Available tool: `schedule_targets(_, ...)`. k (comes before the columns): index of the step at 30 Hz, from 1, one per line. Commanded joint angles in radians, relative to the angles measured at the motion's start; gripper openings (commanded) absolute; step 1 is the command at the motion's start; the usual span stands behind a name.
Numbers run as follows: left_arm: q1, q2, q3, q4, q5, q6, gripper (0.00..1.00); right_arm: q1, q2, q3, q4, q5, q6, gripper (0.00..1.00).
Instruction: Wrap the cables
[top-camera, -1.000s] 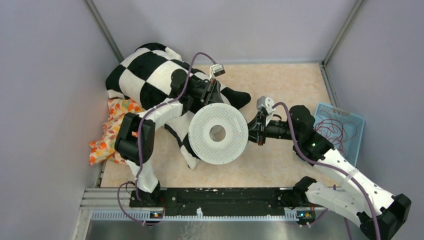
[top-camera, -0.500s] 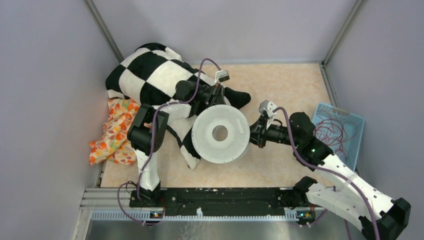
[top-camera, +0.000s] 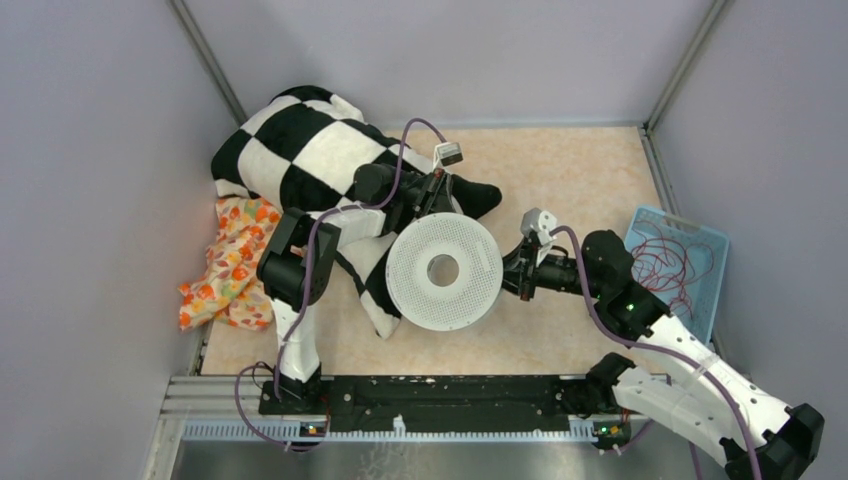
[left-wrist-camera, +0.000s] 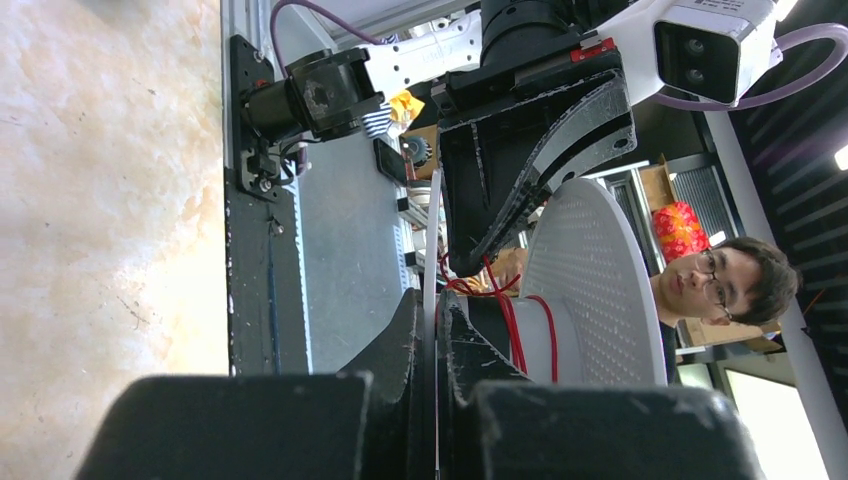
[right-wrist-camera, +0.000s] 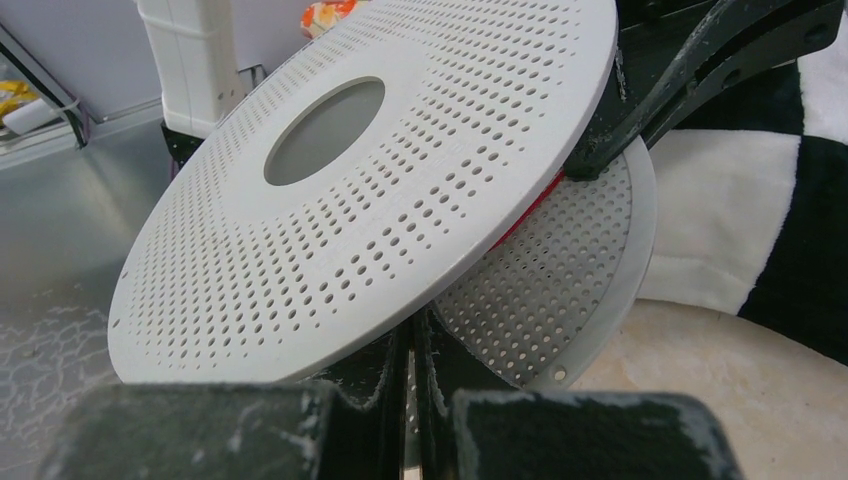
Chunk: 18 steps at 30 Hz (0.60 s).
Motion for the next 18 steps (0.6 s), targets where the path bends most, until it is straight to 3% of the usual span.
schedule_targets(1,0.021,0.010,0.053,0.148,-0.157,-0.016,0.00,0.019,0.006,0.092,-0.038,-0.118,-0.001,0.00)
schedule_targets(6,0.021,-0.011,0.059,0.151,-0.159,0.013,0.00,0.018,0.004,0.097,-0.052,-0.115,0.046,0.00)
schedule_targets(10,0.010,-0.032,0.090,0.298,-0.170,-0.066,0.00,0.018,-0.016,0.128,-0.104,-0.111,0.065,0.00)
schedule_targets(18,-0.030,-0.106,0.150,0.277,-0.147,0.066,0.00,0.018,-0.052,0.220,-0.193,-0.093,0.053,0.00)
